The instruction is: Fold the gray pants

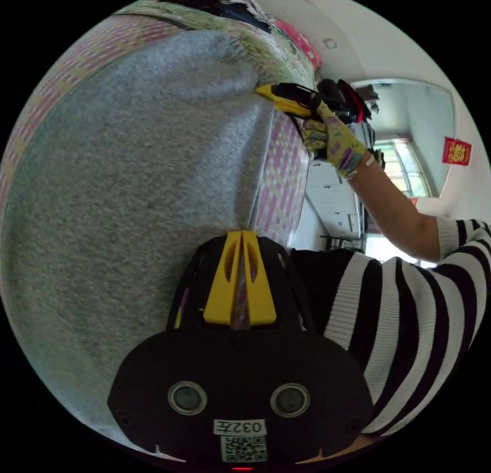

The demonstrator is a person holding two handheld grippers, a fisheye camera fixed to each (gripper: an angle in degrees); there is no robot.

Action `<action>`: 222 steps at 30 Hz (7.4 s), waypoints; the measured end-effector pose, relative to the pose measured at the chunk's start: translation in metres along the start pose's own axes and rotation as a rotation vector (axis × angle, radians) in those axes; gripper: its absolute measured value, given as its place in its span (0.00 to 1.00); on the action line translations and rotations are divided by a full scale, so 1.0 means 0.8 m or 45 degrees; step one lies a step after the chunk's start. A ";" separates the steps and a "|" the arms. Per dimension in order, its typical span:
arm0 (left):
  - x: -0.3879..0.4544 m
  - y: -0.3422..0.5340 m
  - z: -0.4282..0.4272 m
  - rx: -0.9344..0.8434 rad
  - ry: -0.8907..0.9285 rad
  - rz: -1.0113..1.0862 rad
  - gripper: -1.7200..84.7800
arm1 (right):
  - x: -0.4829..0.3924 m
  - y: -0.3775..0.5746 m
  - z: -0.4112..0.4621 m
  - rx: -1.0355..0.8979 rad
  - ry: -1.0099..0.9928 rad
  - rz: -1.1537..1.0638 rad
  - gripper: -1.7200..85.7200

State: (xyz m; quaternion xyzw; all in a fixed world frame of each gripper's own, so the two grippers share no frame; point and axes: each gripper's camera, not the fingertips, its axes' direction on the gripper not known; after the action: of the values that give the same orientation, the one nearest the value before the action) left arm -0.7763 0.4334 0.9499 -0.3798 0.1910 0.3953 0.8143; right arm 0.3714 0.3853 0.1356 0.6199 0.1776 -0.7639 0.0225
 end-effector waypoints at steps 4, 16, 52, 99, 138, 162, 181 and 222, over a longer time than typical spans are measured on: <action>0.026 0.026 -0.052 0.209 0.034 -0.053 0.01 | -0.028 0.003 0.022 0.020 0.157 -0.073 0.08; 0.065 0.244 -0.178 0.693 -0.061 -0.437 0.01 | -0.237 0.021 0.144 -0.020 0.676 -0.674 0.08; 0.144 0.180 -0.245 0.843 0.035 -0.491 0.01 | -0.281 0.116 0.424 -0.653 0.128 -0.942 0.07; 0.138 0.107 -0.244 0.610 -0.125 -0.465 0.01 | -0.066 0.024 0.142 -0.259 -0.154 -0.064 0.14; 0.131 -0.122 -0.194 0.386 0.216 -0.409 0.01 | 0.018 0.031 0.055 0.252 -0.116 -0.112 0.07; 0.187 0.256 -0.303 0.997 -0.024 -0.717 0.05 | -0.298 0.155 0.374 -0.138 0.151 -1.291 0.07; 0.205 0.336 -0.276 1.205 0.031 -0.864 0.10 | -0.263 0.271 0.684 -0.915 0.038 -1.418 0.07; 0.264 -0.099 -0.264 0.512 -0.136 -0.525 0.01 | -0.076 0.242 0.592 -0.295 0.429 -1.072 0.01</action>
State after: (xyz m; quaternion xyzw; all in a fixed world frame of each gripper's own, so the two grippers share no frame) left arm -0.5859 0.3446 0.7229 -0.2201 0.1411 0.1951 0.9453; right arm -0.0099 0.0511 0.2257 0.6028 0.4990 -0.5703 -0.2496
